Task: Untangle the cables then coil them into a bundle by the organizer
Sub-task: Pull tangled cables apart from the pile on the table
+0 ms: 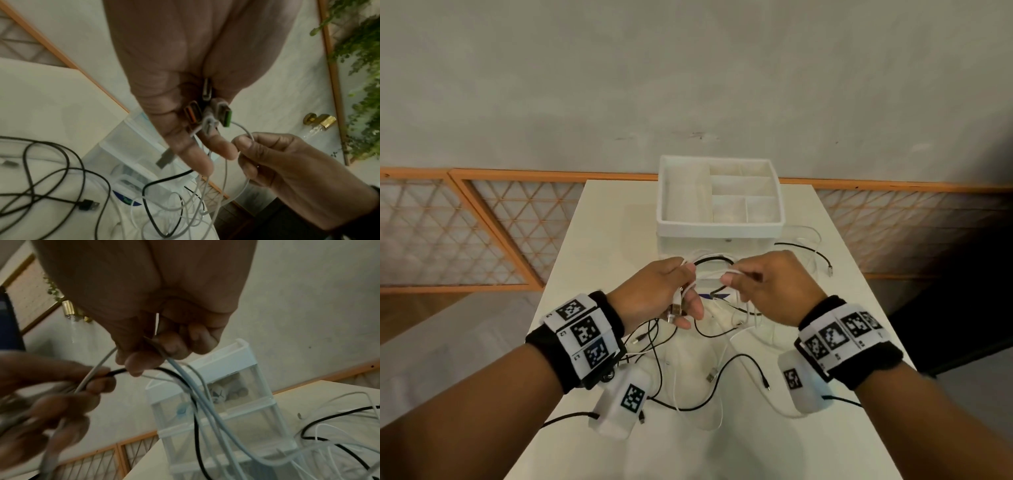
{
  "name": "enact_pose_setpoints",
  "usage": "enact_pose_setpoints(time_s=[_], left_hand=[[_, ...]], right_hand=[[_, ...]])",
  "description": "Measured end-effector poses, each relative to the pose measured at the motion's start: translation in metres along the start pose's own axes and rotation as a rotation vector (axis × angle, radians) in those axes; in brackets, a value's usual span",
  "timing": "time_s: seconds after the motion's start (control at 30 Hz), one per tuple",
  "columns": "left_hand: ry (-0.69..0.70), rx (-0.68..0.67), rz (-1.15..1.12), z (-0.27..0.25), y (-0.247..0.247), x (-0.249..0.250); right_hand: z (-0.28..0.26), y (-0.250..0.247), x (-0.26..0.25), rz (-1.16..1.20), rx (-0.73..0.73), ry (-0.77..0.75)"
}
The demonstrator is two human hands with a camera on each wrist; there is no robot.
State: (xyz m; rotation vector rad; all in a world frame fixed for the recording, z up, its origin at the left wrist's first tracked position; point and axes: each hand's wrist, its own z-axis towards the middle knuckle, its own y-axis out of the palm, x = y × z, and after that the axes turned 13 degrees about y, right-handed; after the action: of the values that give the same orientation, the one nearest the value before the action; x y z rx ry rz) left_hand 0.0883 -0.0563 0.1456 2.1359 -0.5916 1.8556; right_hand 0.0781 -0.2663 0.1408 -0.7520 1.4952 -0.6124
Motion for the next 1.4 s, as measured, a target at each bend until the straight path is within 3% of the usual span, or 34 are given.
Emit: enact_pose_setpoints(time_s=[0.13,0.27,0.43,0.57,0.63,0.73,0.77,0.83,0.9,0.97,1.03,1.1,1.2,1.4], left_hand=[[0.053,-0.058,0.117,-0.005,-0.002,-0.001],[0.048,-0.054,0.094,-0.008,-0.001,-0.002],[0.184,-0.046,0.230,-0.009,0.003,0.002],[0.335,0.025,0.209,-0.013,0.003,0.025],[0.382,0.019,0.196,-0.016,-0.004,0.034],[0.329,-0.174,0.611,-0.018,-0.014,0.023],[0.272,-0.215,0.770,-0.016,-0.015,0.013],[0.180,-0.125,0.914,-0.011,-0.014,-0.007],[0.082,0.065,0.815,-0.007,-0.012,-0.020],[-0.003,0.179,0.571,-0.004,-0.013,-0.027],[-0.033,0.208,0.431,-0.004,-0.014,-0.030],[-0.026,0.200,0.415,-0.003,-0.014,-0.029],[-0.024,0.234,0.442,0.001,-0.013,-0.027],[-0.034,0.429,0.116,0.009,-0.015,-0.014]], right_hand=[[0.002,-0.006,-0.002,0.008,0.029,0.058],[0.006,-0.004,0.000,0.096,0.070,0.157],[0.002,0.000,-0.007,0.043,-0.153,0.110],[0.011,-0.004,0.017,-0.205,-0.228,0.265],[0.021,-0.013,0.040,-0.262,-0.034,0.343],[0.026,-0.021,0.060,0.043,0.430,0.363],[0.026,-0.019,0.063,0.143,0.478,0.333],[0.024,-0.010,0.068,0.182,0.364,0.274],[0.017,0.001,0.084,0.111,0.207,0.351],[0.009,0.012,0.110,-0.019,0.222,0.512],[-0.001,0.025,0.138,-0.185,0.177,0.654],[-0.008,0.039,0.156,-0.303,0.015,0.733],[-0.016,0.058,0.170,-0.331,-0.110,0.762],[-0.018,0.073,0.177,-0.510,-0.096,0.735]])
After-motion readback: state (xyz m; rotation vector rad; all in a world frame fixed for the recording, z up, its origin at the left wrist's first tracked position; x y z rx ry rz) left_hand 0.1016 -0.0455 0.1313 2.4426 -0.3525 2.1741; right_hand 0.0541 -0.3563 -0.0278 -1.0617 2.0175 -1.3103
